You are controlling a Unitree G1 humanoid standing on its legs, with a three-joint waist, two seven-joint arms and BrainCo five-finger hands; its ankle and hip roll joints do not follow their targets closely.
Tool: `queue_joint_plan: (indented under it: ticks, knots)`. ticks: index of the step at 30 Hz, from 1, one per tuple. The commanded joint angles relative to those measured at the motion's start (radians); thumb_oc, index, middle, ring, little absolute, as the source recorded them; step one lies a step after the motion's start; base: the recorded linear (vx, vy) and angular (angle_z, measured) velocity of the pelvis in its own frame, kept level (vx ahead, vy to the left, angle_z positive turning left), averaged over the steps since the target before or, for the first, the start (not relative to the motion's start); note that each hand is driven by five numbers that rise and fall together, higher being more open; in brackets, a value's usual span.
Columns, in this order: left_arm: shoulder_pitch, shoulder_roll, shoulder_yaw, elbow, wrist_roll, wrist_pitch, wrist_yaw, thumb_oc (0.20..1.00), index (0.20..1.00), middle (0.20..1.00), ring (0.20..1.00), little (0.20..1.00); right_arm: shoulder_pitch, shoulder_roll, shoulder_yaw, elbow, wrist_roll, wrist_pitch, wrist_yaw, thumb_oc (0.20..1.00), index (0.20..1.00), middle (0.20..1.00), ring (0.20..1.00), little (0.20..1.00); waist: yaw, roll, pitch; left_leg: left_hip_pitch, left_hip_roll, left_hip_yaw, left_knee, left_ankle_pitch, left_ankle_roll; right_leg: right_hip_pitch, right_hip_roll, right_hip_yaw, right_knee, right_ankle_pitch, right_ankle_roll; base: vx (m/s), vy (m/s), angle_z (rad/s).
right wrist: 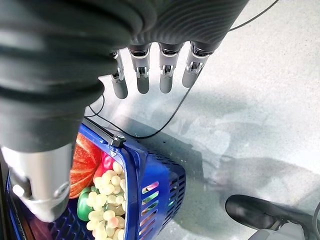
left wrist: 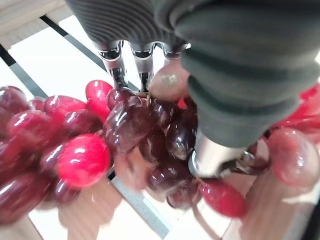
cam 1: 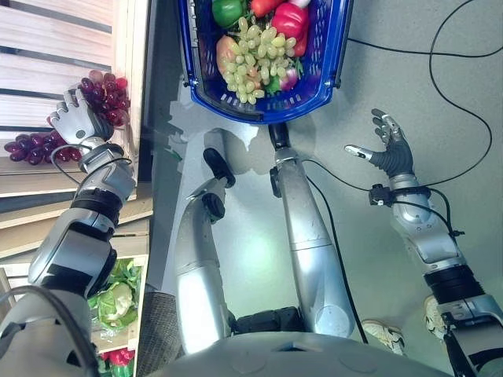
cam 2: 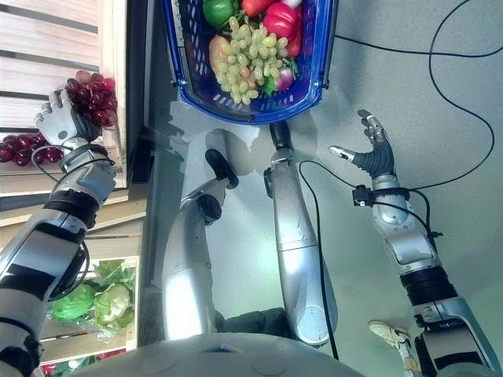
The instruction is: Pick up fruits and vegetables into the basket
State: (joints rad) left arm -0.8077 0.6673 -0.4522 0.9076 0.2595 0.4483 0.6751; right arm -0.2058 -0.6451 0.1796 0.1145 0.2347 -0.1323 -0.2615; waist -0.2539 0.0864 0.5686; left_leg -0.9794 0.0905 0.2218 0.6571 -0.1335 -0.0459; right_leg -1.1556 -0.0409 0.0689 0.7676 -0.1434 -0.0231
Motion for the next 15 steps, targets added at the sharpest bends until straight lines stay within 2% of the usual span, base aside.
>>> queue_joint_plan:
  ticks: [1,5,8,11,12,15]
  knots:
    - [0.070,-0.052,0.033,0.060,-0.171,-0.167,0.008,0.200,0.200,0.200,0.200,0.200,0.028,0.024,0.035,-0.033,-0.025,-0.041,-0.030,1.000,1.000,1.000,1.000,1.000,-0.010,-0.030,-0.049,-0.010,-0.048,0.024,-0.034,-0.031,0.040,0.007,0.047,-0.065,0.008,-0.048,0.041,0.00,0.000,0.00]
    - [0.116,-0.083,0.134,-0.005,-0.322,-0.349,0.038,0.200,0.200,0.200,0.200,0.200,0.039,0.033,0.039,-0.056,-0.078,-0.032,-0.042,1.000,1.000,1.000,1.000,1.000,0.003,-0.029,-0.049,0.010,-0.052,0.016,-0.042,-0.033,0.042,0.031,0.046,-0.069,0.003,-0.054,0.041,-0.01,-0.008,0.02]
    - [0.148,-0.095,0.171,-0.047,-0.363,-0.434,0.047,0.200,0.200,0.200,0.200,0.200,0.046,0.039,0.032,-0.070,-0.092,-0.026,-0.039,1.000,1.000,1.000,1.000,1.000,0.009,-0.027,-0.049,0.031,-0.056,0.013,-0.049,-0.034,0.041,0.054,0.044,-0.072,-0.005,-0.056,0.040,-0.02,-0.003,0.07]
    - [0.196,-0.120,0.228,-0.128,-0.474,-0.561,0.028,0.200,0.200,0.200,0.200,0.200,0.061,0.048,0.026,-0.099,-0.117,-0.011,-0.026,1.000,1.000,1.000,1.000,1.000,0.020,-0.026,-0.049,0.071,-0.061,0.010,-0.060,-0.036,0.044,0.095,0.045,-0.077,-0.016,-0.059,0.040,-0.02,-0.003,0.05]
    - [0.205,-0.124,0.236,-0.140,-0.484,-0.572,0.023,0.200,0.200,0.200,0.200,0.200,0.064,0.050,0.025,-0.103,-0.122,-0.006,-0.022,1.000,1.000,1.000,1.000,1.000,0.022,-0.026,-0.049,0.080,-0.062,0.008,-0.061,-0.038,0.045,0.105,0.046,-0.078,-0.018,-0.060,0.040,-0.01,-0.006,0.06]
    - [0.249,-0.150,0.278,-0.207,-0.589,-0.691,-0.034,0.200,0.200,0.200,0.200,0.200,0.071,0.062,0.023,-0.119,-0.152,0.020,-0.006,1.000,1.000,1.000,1.000,1.000,0.032,-0.028,-0.049,0.118,-0.067,0.005,-0.068,-0.042,0.049,0.146,0.047,-0.084,-0.028,-0.064,0.039,-0.01,-0.011,0.08]
